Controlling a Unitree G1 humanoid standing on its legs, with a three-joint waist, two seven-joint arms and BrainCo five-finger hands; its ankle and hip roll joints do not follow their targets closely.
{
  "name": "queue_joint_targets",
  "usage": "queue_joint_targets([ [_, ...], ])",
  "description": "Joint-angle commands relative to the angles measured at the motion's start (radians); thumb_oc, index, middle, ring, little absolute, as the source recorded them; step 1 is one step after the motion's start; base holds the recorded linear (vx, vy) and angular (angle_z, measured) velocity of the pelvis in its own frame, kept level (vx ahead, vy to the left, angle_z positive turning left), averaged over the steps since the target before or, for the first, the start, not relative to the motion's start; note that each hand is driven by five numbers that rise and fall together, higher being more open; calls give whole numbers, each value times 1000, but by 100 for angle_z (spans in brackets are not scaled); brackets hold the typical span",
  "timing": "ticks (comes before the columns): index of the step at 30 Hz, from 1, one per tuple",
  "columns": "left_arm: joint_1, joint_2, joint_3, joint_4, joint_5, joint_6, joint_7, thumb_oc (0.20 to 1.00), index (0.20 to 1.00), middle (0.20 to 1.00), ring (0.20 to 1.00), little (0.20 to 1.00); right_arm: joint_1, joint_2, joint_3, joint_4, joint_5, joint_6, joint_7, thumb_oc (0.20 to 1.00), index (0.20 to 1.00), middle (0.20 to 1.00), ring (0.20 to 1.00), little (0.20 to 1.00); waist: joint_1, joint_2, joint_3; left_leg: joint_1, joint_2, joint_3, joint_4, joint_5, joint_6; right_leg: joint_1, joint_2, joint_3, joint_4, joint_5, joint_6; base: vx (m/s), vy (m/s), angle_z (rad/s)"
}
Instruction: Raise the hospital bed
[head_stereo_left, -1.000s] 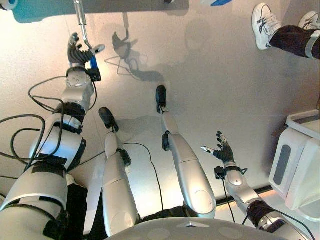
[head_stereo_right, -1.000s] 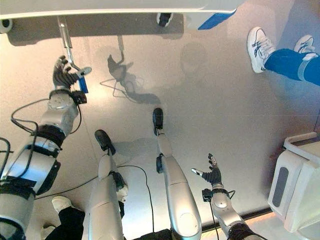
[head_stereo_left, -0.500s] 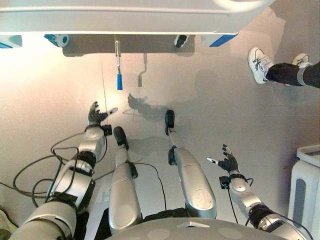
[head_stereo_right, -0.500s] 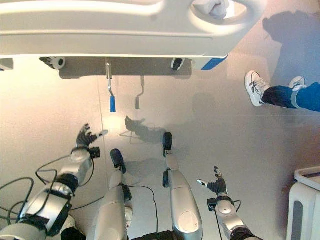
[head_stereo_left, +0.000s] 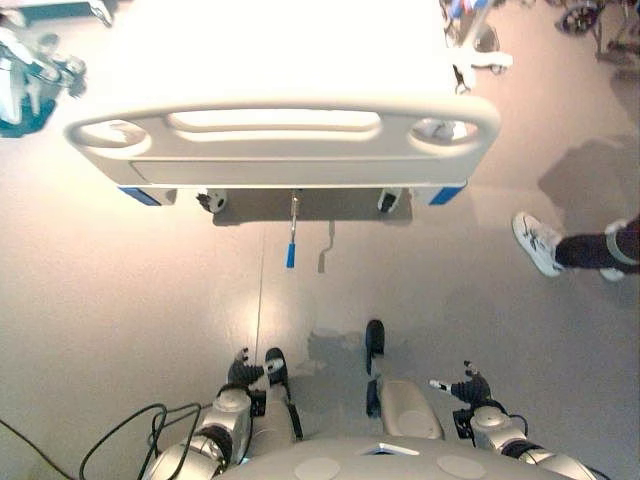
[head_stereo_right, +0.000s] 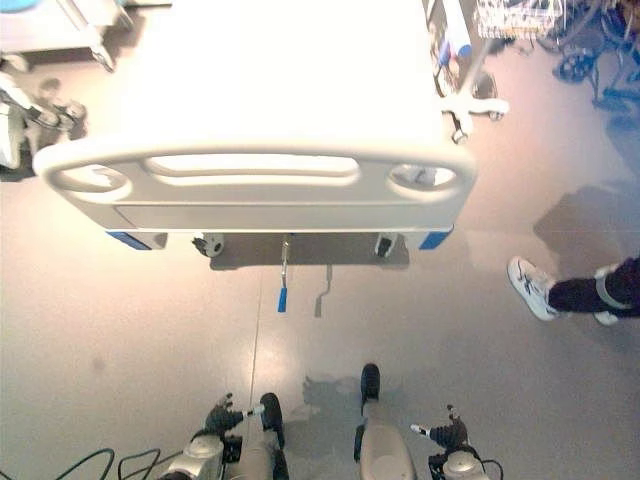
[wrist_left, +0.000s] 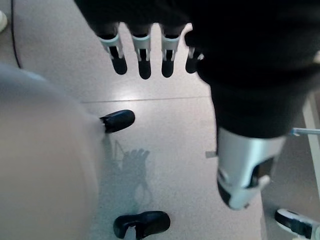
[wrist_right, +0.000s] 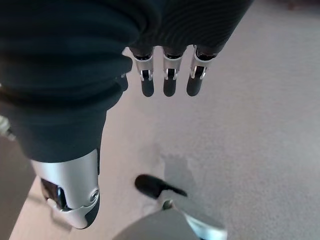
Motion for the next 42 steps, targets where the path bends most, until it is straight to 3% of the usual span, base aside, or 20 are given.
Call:
queue_joint_targets([
  [1,-39,-6,-35,54,142,12,-24,1000,1000,1000,1000,1000,-39,26,2,32,-45,26,22,1000,1000,1000,1000,1000,24,-22,-1,14,-79,-18,5,-31,84,39,-15,-1,43,-52,66,59,-27,13],
  [10,-24,32,-41,53,252,1,-30,1000,1000,1000,1000,1000,-36,45,-3,64,-102,41,52,1000,1000,1000,1000,1000,54,-19,-116,100,-83,-40,5,-57,88,145,-23,-32,48,-86,74,66,-18,11],
  [19,8,21,-11,91,265,18,-57,1000,1000,1000,1000,1000,-28,65,-15,78,-125,59,76,1000,1000,1000,1000,1000,73,-28,-191,164,-83,-47,5,-75,90,216,-23,-41,38,-96,73,28,-6,4],
  [42,65,27,37,131,273,27,-97,1000,1000,1000,1000,1000,8,82,-42,107,-139,72,99,1000,1000,1000,1000,1000,95,-42,-233,205,-80,-71,5,-85,93,275,-20,-58,28,-117,65,1,-3,2],
])
